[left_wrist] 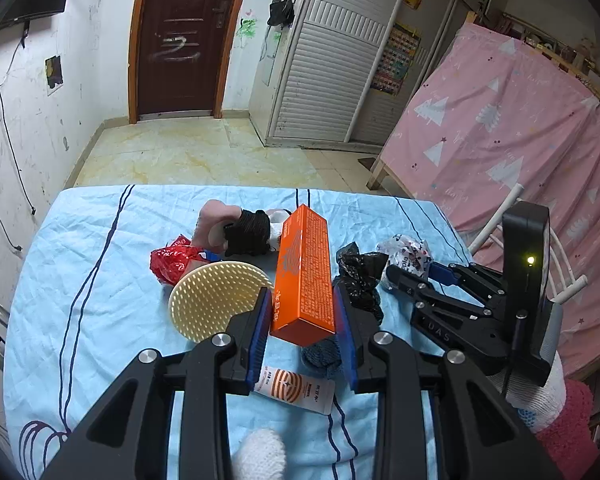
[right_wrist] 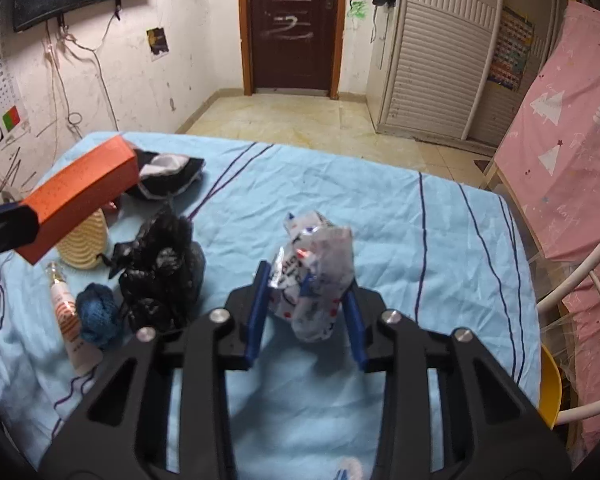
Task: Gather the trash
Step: 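Grasp the orange toothpaste box with the left tool while the right tool grasps the white patterned plastic bag, then carry the orange box and white bag over the yellow bucket and open both tools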
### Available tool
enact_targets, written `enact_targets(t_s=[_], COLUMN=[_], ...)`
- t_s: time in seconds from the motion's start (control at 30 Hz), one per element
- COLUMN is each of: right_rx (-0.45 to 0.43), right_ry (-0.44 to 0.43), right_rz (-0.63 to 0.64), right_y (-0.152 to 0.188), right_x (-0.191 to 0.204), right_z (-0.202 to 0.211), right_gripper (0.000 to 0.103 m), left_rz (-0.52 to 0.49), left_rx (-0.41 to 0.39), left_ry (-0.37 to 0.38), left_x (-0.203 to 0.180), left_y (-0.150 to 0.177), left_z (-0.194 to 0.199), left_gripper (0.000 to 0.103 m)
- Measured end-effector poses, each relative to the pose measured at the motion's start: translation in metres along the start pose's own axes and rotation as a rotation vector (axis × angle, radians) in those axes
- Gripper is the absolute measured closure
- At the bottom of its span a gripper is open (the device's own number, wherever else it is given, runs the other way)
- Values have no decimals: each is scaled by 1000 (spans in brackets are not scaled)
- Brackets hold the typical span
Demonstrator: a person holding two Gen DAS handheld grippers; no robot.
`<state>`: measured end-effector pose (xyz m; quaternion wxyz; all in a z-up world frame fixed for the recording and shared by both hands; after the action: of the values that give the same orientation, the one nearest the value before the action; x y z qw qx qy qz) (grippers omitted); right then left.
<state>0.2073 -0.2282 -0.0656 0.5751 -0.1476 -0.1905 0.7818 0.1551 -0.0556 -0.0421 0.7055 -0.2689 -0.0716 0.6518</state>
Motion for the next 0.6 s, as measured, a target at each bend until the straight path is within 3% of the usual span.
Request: enact_targets(t_s=[0.6], right_rx=[-183], right_ry=[12], right_rz=[-105], right_y=[26], right_x=[-44], right_z=[69], right_gripper=[71], left_rz=[-49], left_rx=[-62], left_ry=[-26], left_x=[-39], left_y=[4], left_z=[35], left_gripper=[81])
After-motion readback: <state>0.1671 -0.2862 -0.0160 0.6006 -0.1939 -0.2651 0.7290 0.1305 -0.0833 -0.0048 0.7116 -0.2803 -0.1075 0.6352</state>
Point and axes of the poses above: each gripper's, at about its wrist camera, not at the fingertips, and z roughly against the way its jaws point, x to its left, y to its underside, the point moved 6 cm from there along -z, roughly the way its jaws point, and after that the axes turned 14 degrees about x, right-handed, at the moved point
